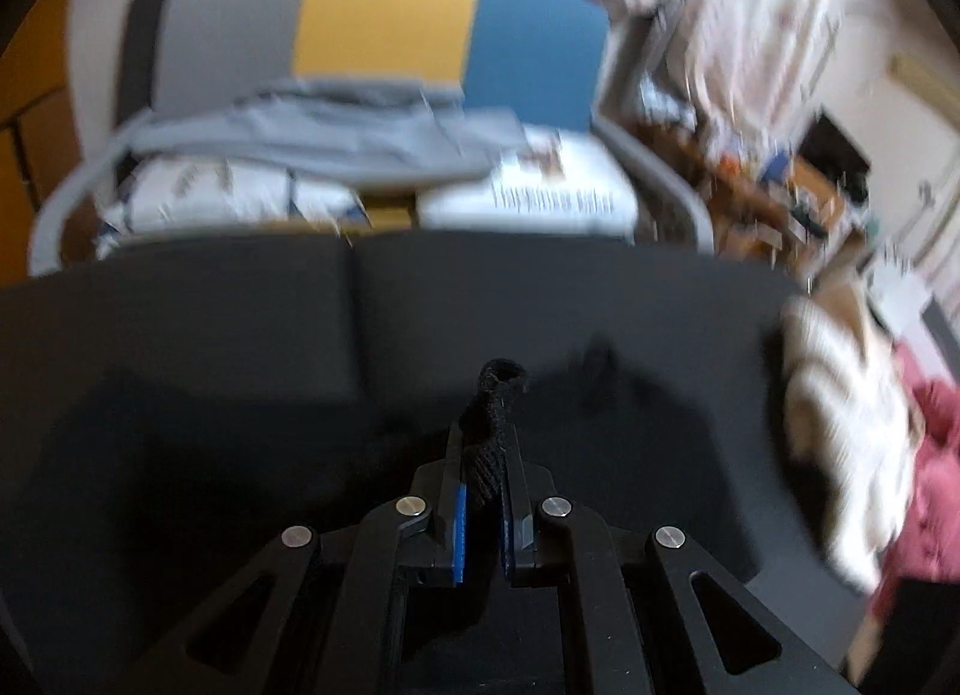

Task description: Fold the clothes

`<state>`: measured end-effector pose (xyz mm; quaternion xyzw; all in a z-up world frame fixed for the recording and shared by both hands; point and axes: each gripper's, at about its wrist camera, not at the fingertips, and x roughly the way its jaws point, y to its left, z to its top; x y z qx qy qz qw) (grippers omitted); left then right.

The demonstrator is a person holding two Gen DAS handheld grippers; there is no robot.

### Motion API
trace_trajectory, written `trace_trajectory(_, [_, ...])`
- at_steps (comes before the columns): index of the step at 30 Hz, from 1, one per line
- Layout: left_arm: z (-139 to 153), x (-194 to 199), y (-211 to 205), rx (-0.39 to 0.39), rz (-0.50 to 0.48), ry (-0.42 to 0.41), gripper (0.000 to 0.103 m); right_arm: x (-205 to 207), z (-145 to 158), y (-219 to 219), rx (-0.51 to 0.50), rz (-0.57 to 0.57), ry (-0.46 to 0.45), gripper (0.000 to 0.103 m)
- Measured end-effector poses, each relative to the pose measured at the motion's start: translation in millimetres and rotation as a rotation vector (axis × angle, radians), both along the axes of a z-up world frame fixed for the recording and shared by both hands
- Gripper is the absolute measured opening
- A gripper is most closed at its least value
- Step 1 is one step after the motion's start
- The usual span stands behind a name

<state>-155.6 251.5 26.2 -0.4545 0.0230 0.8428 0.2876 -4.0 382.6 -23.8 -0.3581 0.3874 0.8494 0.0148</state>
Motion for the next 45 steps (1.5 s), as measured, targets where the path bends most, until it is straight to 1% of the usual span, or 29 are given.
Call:
trace_trajectory(1, [-12.2,3.5,6.7,-0.022,-0.023,-0.03,0.015,-0.2,-0.7,0.2,0.003,-0.002,-0.005,0.025])
trace_trajectory(2, [-21.1,7.2,11.3,-0.035,-0.041,-0.046,0.019,-0.7,-1.3,-0.3,0.005,-0.004,-0.008,0.025])
trace_trajectory(3, [-22.5,12.5,11.9,-0.028,-0.053,-0.032,0.027,-1.1,-1.9,-0.8,0.007,-0.006,-0.011,0.025])
trace_trajectory(4, [-18.9,19.3,10.8,-0.004,-0.073,-0.016,0.053,-0.7,-2.6,-0.6,0.008,-0.009,-0.013,0.025])
trace_trajectory(5, [-14.8,24.1,9.8,0.02,-0.1,-0.027,0.071,1.4,-3.1,0.8,0.009,-0.011,-0.012,0.025])
trace_trajectory(6, [-9.2,27.2,6.9,0.039,-0.119,-0.048,0.091,2.7,-3.3,1.6,0.009,-0.012,-0.01,0.025])
trace_trajectory(7, [-0.7,31.9,-0.3,0.071,-0.13,-0.054,0.091,2.4,-2.6,1.5,0.006,-0.009,-0.005,0.025])
trace_trajectory(8, [8.0,36.2,-10.5,0.108,-0.132,-0.037,0.091,1.7,-1.5,1.1,0.004,-0.004,0.001,0.025])
trace_trajectory(10, [27.2,46.6,-45.0,0.181,-0.104,0.027,0.092,-2.6,2.9,0.2,0.006,0.011,0.019,0.025])
trace_trajectory(13, [35.6,56.5,-108.9,0.261,0.009,0.088,0.093,-12.4,9.3,-0.6,0.005,0.04,0.047,0.028])
trace_trajectory(15, [27.2,62.8,-156.1,0.284,0.1,0.09,0.092,-24.4,10.5,1.1,-0.021,0.072,0.054,0.03])
trace_trajectory(16, [22.3,64.7,-176.7,0.29,0.144,0.09,0.082,-31.0,10.0,1.8,-0.024,0.074,0.042,0.03])
trace_trajectory(17, [16.3,65.2,-192.6,0.291,0.177,0.082,0.076,-37.7,9.5,2.5,-0.026,0.076,0.031,0.03])
trace_trajectory(18, [9.5,66.4,-206.6,0.286,0.202,0.062,0.059,-44.3,8.9,3.2,-0.028,0.079,0.019,0.03])
trace_trajectory(19, [2.3,66.6,-219.3,0.281,0.222,0.039,0.047,-51.2,8.1,3.9,-0.031,0.083,0.009,0.03])
trace_trajectory(20, [-3.9,66.0,-228.2,0.275,0.233,0.018,0.044,-58.6,6.9,4.8,-0.035,0.087,0.003,0.03])
trace_trajectory(22, [-12.3,69.2,-239.9,0.259,0.254,0.01,0.043,-71.6,3.7,6.9,-0.069,0.08,-0.005,0.03])
trace_trajectory(26, [-22.1,86.1,-256.3,0.253,0.279,0.045,0.043,-85.5,-4.1,2.4,-0.132,0.053,-0.032,0.032])
trace_trajectory(29, [-30.8,90.8,-258.4,0.239,0.273,0.032,0.043,-93.9,-9.6,-2.0,-0.167,0.03,-0.053,0.032])
trace_trajectory(31, [-37.2,94.9,-260.0,0.231,0.267,0.022,0.043,-99.5,-13.3,-5.0,-0.191,0.014,-0.068,0.024])
trace_trajectory(32, [-38.6,97.1,-259.8,0.235,0.264,0.019,0.043,-102.9,-12.3,-6.6,-0.191,0.013,-0.072,0.01])
trace_trajectory(33, [-39.2,99.5,-260.3,0.244,0.261,0.018,0.043,-107.4,-6.4,-8.7,-0.171,0.022,-0.07,0.005])
trace_trajectory(34, [-39.2,100.2,-258.8,0.243,0.253,0.018,0.043,-111.8,-0.5,-10.7,-0.151,0.031,-0.068,0.005])
trace_trajectory(35, [-38.3,98.8,-254.7,0.23,0.239,0.02,0.043,-115.0,7.5,-11.6,-0.141,0.038,-0.053,0.005])
trace_trajectory(37, [-36.2,94.4,-246.7,0.197,0.211,0.031,0.043,-116.1,30.2,-9.6,-0.156,0.04,0.023,0.005])
trace_trajectory(40, [-31.8,72.5,-241.0,0.121,0.205,0.086,0.043,-109.1,64.6,-4.4,-0.165,0.027,0.135,0.004])
trace_trajectory(41, [-32.1,64.6,-244.0,0.112,0.221,0.089,0.043,-104.9,72.9,-0.6,-0.16,0.015,0.163,0.004])
trace_trajectory(44, [-34.2,39.5,-256.4,0.125,0.272,0.077,0.043,-86.4,89.9,17.8,-0.121,-0.052,0.222,0.004])
trace_trajectory(45, [-36.7,36.0,-259.6,0.13,0.283,0.071,0.043,-82.0,90.2,24.0,-0.111,-0.071,0.224,0.004])
